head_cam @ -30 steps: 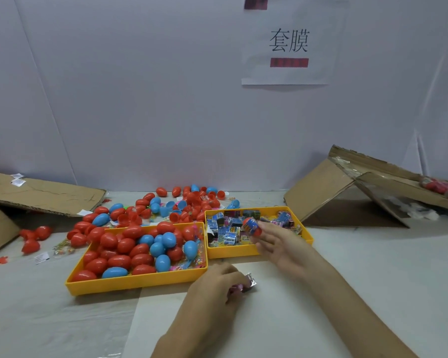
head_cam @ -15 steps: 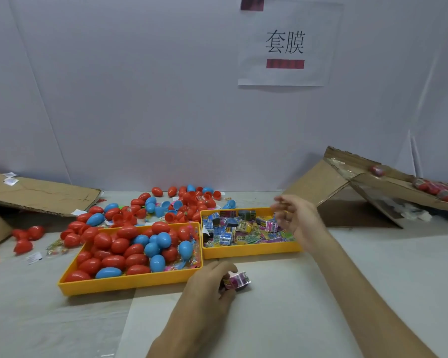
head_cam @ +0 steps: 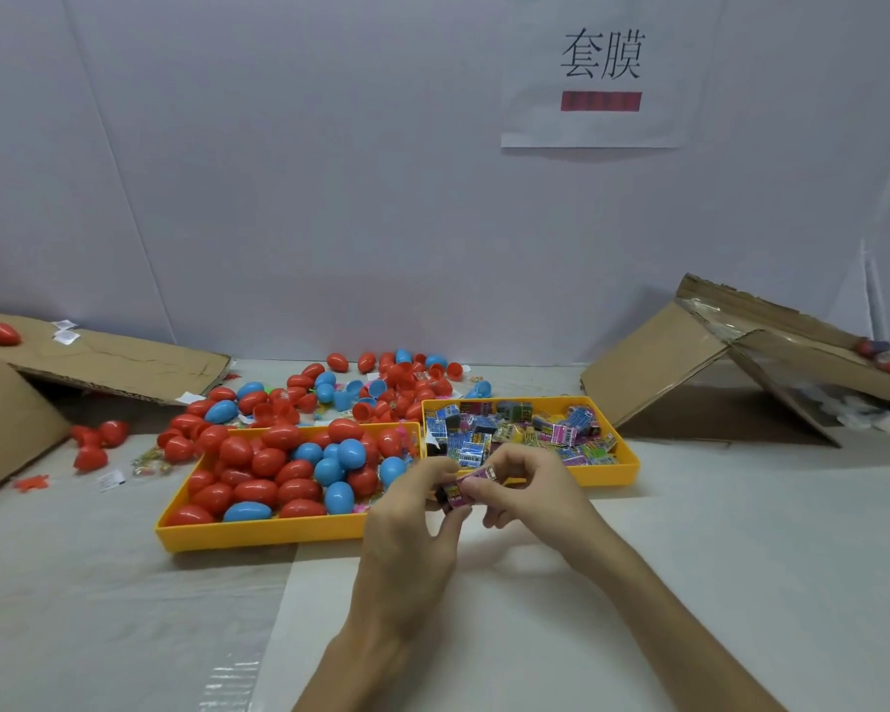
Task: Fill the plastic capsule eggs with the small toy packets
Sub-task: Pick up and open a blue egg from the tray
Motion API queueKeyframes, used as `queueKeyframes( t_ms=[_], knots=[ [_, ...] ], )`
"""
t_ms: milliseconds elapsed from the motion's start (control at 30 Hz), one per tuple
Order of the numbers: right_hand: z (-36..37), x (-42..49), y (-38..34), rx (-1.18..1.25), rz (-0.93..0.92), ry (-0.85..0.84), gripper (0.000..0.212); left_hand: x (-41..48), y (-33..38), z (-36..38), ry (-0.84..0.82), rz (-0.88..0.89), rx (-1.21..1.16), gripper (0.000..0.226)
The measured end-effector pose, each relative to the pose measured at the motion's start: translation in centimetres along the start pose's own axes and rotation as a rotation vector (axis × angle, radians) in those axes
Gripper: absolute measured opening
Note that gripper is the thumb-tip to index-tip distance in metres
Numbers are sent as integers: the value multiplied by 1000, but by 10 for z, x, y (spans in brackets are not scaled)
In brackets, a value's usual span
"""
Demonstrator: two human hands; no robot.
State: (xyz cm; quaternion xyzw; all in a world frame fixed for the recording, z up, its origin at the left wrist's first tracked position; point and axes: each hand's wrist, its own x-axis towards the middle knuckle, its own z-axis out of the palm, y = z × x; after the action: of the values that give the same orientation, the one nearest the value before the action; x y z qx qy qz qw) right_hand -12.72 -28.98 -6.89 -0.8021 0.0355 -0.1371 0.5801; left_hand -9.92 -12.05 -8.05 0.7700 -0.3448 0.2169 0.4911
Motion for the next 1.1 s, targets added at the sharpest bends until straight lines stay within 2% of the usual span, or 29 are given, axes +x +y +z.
queueKeyframes(
  t_ms=[300,967,1100],
  knots=[
    [-4,-2,-6,67,7,37,22,1,3,1,22,-32,-26,38],
    [-13,-1,-11,67,20,36,14,-1,5,2,55,9,5,37],
    [-21,1,-8,154,46,182,18,1,1,-3,114,-20,5,37]
  ],
)
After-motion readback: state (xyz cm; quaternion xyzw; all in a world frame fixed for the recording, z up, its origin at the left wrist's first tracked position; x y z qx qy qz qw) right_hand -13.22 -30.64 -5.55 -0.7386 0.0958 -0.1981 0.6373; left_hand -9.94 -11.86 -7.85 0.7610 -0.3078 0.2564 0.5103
